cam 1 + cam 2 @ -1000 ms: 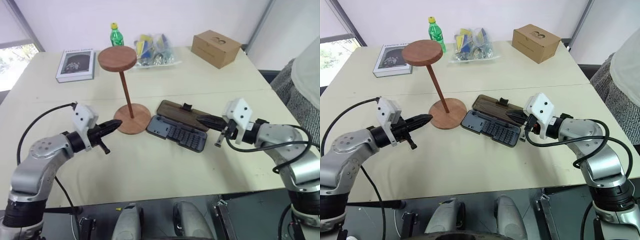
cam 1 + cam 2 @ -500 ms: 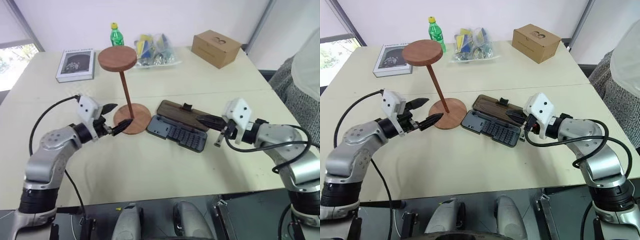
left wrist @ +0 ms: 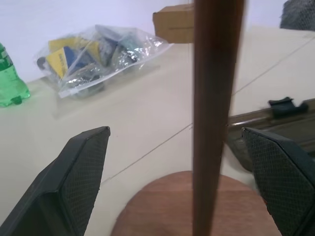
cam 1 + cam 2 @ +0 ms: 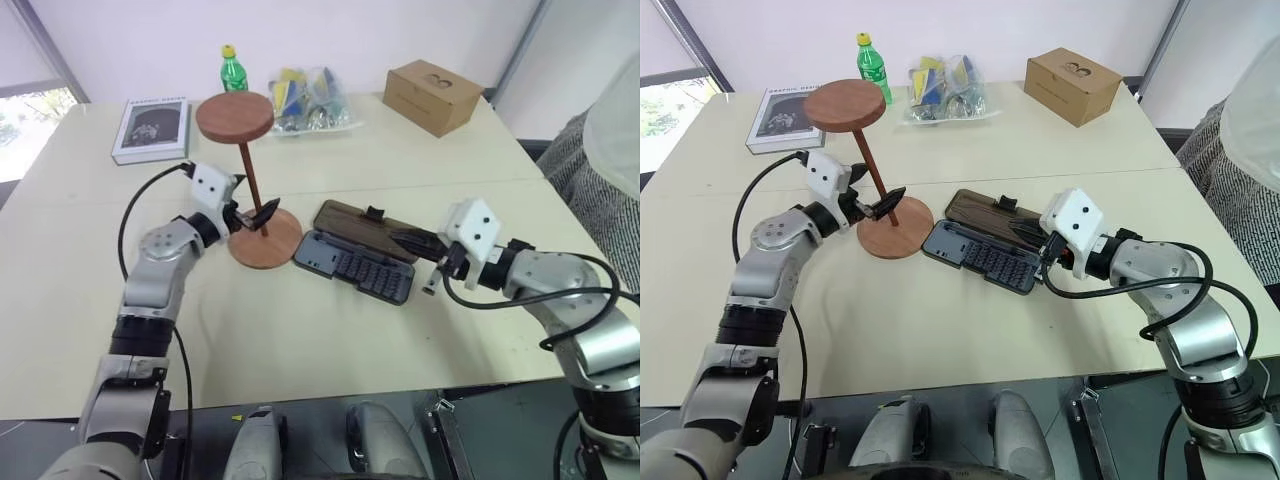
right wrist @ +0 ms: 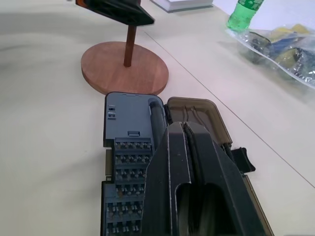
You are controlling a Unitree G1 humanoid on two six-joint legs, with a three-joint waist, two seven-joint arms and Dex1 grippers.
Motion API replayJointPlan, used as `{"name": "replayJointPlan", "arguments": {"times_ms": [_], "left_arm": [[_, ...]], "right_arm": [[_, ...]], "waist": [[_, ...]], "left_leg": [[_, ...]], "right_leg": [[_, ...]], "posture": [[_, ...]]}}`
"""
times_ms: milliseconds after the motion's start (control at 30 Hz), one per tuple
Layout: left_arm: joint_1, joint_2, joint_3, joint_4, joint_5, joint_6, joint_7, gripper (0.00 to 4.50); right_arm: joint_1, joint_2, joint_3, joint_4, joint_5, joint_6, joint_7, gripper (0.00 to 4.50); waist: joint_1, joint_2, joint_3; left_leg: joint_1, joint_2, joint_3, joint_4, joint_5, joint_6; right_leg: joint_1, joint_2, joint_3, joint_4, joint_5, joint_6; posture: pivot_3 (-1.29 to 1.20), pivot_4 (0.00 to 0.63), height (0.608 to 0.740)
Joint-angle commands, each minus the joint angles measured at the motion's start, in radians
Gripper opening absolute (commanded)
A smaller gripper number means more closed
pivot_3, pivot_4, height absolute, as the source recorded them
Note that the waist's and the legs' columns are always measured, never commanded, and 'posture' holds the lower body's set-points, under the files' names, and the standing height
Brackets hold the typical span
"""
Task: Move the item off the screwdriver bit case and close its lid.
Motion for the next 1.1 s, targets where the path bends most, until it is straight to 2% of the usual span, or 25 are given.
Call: {"name": "replayJointPlan", "arguments": {"times_ms": [33,167,300,333,533,733,933,1100], "left_arm": [[-0.035,0.000,0.001,0.030,0.025,-0.065,-0.007,4.45],[-0.044,-0.001,0.001,0.065,0.043,-0.096,-0.010,2.64],[-0.038,-0.002,0.013,0.047,0.028,-0.087,-0.015,0.43],[-0.033,0.000,0.015,0.036,0.023,-0.078,-0.016,0.05],[0.014,0.014,0.040,-0.065,-0.006,-0.005,-0.007,0.08],[0.063,0.090,0.158,-0.108,-0.012,0.065,0.089,0.08],[0.076,0.207,0.296,0.013,0.008,0.047,0.204,0.08],[0.045,0.271,0.328,0.128,0.038,-0.009,0.254,0.08]], "right_arm": [[0.009,-0.006,-0.033,-0.052,-0.002,0.001,-0.018,0.00],[0.022,-0.007,-0.039,-0.063,-0.002,0.004,-0.025,0.00],[0.025,-0.006,-0.037,-0.065,-0.004,0.005,-0.030,0.00],[0.024,-0.005,-0.036,-0.064,-0.005,0.005,-0.031,0.00],[0.017,-0.003,-0.029,-0.054,-0.006,0.001,-0.027,0.00],[0.006,0.002,-0.014,-0.042,-0.003,-0.001,-0.017,0.00],[-0.018,0.008,0.021,-0.013,-0.004,-0.015,0.015,0.00],[-0.054,0.019,0.049,0.020,-0.010,-0.031,0.034,0.00]], "waist": [[-0.001,0.000,0.000],[0.000,0.000,0.000],[-0.001,0.000,0.000],[-0.001,0.000,0.000],[-0.001,0.000,0.000],[-0.006,0.000,0.000],[-0.002,0.000,0.000],[0.006,-0.001,0.000]], "left_leg": [[0.000,0.000,0.000,0.000,0.000,0.000],[0.000,0.000,0.000,0.000,0.000,0.000],[0.000,0.000,0.000,0.000,0.000,0.000],[0.000,0.000,0.000,0.000,0.000,0.000],[0.000,0.000,0.000,0.000,0.000,0.000],[0.000,0.001,-0.001,0.000,0.000,0.000],[0.000,0.001,-0.001,0.000,0.000,0.000],[0.000,0.000,-0.001,0.000,0.000,0.000]], "right_leg": [[0.000,0.000,0.000,0.000,0.000,0.000],[0.000,0.000,0.000,0.000,0.000,0.000],[0.000,0.000,0.000,0.000,0.000,0.000],[0.000,0.000,0.000,0.000,0.000,0.000],[0.000,0.000,0.000,0.000,0.000,0.000],[0.000,0.001,0.000,0.001,0.000,0.000],[0.000,0.000,-0.001,0.001,0.000,0.000],[0.000,-0.001,-0.002,0.000,0.000,0.000]], "posture": [[0.00,0.150,0.740],[0.00,0.150,0.740],[0.00,0.150,0.740],[0.00,0.150,0.740],[0.00,0.150,0.740],[0.00,0.150,0.740],[0.00,0.150,0.740],[0.00,0.150,0.740]]}}
